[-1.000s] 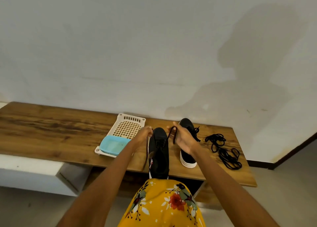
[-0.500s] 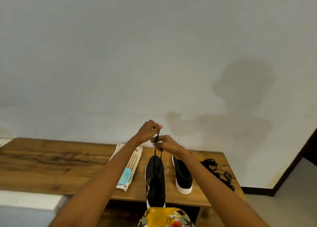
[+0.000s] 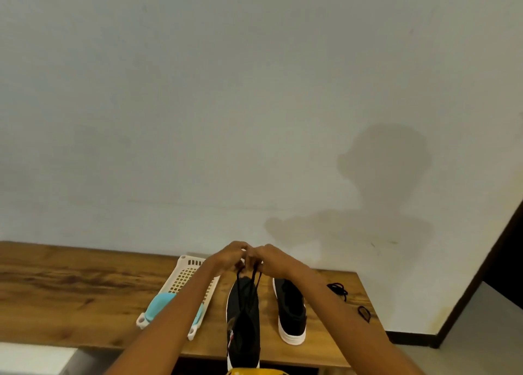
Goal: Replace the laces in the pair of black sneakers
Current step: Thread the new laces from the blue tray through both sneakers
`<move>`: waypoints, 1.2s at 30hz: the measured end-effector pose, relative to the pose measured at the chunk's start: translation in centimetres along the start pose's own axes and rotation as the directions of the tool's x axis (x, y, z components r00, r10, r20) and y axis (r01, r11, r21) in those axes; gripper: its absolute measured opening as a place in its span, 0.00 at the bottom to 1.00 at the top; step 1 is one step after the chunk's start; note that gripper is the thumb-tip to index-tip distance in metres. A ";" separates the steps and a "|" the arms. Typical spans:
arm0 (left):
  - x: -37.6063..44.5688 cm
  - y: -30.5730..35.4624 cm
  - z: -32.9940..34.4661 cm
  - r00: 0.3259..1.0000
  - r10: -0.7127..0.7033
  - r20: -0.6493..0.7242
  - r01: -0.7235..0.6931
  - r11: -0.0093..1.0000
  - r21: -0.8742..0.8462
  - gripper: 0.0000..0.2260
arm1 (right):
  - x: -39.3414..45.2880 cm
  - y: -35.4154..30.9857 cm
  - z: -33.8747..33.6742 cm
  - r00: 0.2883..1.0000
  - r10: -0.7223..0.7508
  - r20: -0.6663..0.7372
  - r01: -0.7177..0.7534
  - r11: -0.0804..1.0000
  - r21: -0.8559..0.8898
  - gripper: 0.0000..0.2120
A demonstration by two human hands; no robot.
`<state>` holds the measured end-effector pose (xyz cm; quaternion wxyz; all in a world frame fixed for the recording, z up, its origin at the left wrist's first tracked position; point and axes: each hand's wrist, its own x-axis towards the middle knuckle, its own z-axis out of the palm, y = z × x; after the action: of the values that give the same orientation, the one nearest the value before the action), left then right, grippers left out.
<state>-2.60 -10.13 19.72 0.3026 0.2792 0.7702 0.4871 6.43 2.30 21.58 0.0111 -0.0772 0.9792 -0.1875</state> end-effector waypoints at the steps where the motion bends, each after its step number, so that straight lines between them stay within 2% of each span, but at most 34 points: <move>1: 0.1 0.0 -0.2 1.000 -0.013 -0.005 0.013 1.000 0.025 0.13 | 0.1 0.0 0.2 0.998 -0.007 -0.070 0.005 0.999 -0.033 0.11; 3: -0.1 -0.1 -0.6 0.996 -0.055 0.068 0.056 0.998 -0.013 0.12 | 0.6 0.0 1.0 0.982 0.002 -0.190 -0.014 0.998 -0.061 0.11; 5: -0.4 -0.8 -0.9 0.987 -0.041 0.158 0.054 0.996 -0.077 0.11 | 0.7 0.1 1.8 0.971 0.013 -0.241 -0.038 0.994 -0.099 0.10; 6: -0.4 -1.1 -1.1 0.988 -0.020 0.153 0.032 0.997 -0.071 0.11 | 0.6 0.2 2.2 0.964 0.015 -0.265 -0.048 0.992 -0.121 0.10; 10: 0.2 -2.8 -1.7 0.997 0.081 -0.007 -0.080 0.995 0.058 0.11 | 0.2 1.2 2.7 0.909 0.032 -0.416 -0.080 0.992 -0.099 0.06; 13: 1.2 -4.1 -1.7 0.972 0.126 -0.196 -0.108 0.989 0.100 0.09 | 0.0 2.0 2.5 0.874 0.138 -0.467 -0.163 0.987 -0.015 0.02; 14: 1.4 -4.3 -1.5 0.966 0.106 -0.236 -0.098 0.994 0.046 0.09 | -0.1 2.5 2.3 0.869 0.181 -0.460 -0.204 0.979 -0.002 0.04; 16: 1.8 -5.4 -0.8 0.949 -0.031 -0.314 -0.058 0.960 -0.273 0.12 | -0.3 3.8 2.5 0.885 0.268 -0.381 -0.305 0.952 -0.039 0.06; 17: 2.0 -6.0 -0.3 0.936 -0.119 -0.332 -0.061 0.872 -0.485 0.13 | -0.4 4.5 2.8 0.891 0.305 -0.336 -0.348 0.934 -0.075 0.06; 19: 2.3 -7.0 0.5 0.895 -0.281 -0.347 -0.141 0.560 -0.817 0.14 | -0.8 5.8 3.5 0.893 0.360 -0.269 -0.411 0.897 -0.163 0.05; 20: 2.4 -7.6 0.7 0.864 -0.365 -0.346 -0.189 0.401 -0.896 0.14 | -1.0 6.5 4.1 0.890 0.389 -0.238 -0.440 0.870 -0.223 0.07; 21: 2.5 -8.2 0.6 0.829 -0.443 -0.343 -0.226 0.296 -0.928 0.13 | -1.3 7.1 4.5 0.885 0.421 -0.199 -0.464 0.834 -0.298 0.08; 22: 2.6 -9.1 0.5 0.790 -0.507 -0.345 -0.249 0.249 -0.936 0.12 | -1.7 7.9 5.1 0.876 0.460 -0.147 -0.479 0.791 -0.381 0.08; 23: 2.5 -10.1 0.2 0.743 -0.561 -0.364 -0.244 0.278 -0.929 0.12 | -2.2 8.6 5.7 0.862 0.497 -0.101 -0.483 0.743 -0.464 0.07; 26: 2.4 -13.3 -0.4 0.595 -0.617 -0.514 -0.079 0.592 -0.802 0.09 | -3.4 10.9 7.3 0.811 0.581 -0.060 -0.501 0.638 -0.585 0.06; 28: 2.6 -15.5 -0.4 0.579 -0.567 -0.586 0.039 0.737 -0.674 0.11 | -3.6 12.1 8.5 0.781 0.621 -0.060 -0.541 0.626 -0.562 0.07; 30: 2.7 -17.0 -0.3 0.649 -0.496 -0.576 0.165 0.832 -0.530 0.12 | -3.3 12.6 9.5 0.767 0.639 -0.055 -0.565 0.631 -0.532 0.08; 31: 2.8 -17.3 -0.2 0.710 -0.444 -0.547 0.227 0.879 -0.419 0.11 | -2.9 12.7 10.0 0.763 0.644 -0.046 -0.567 0.635 -0.525 0.09; 33: 3.0 -17.9 0.3 0.854 -0.306 -0.420 0.319 0.947 -0.043 0.10 | -2.2 12.4 11.3 0.771 0.635 -0.042 -0.567 0.655 -0.499 0.11; 34: 3.1 -18.1 0.7 0.913 -0.245 -0.326 0.305 0.941 0.147 0.10 | -1.9 12.1 11.8 0.790 0.609 -0.064 -0.560 0.675 -0.481 0.13; 36: 3.4 -18.3 1.8 0.968 -0.183 -0.173 0.235 0.901 0.364 0.12 | -0.8 11.4 13.0 0.847 0.518 -0.121 -0.512 0.732 -0.449 0.16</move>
<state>-6.01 -13.42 1.58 0.2406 0.2149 0.8943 0.3101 6.21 8.15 5.31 0.0498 0.1950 0.9775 0.0635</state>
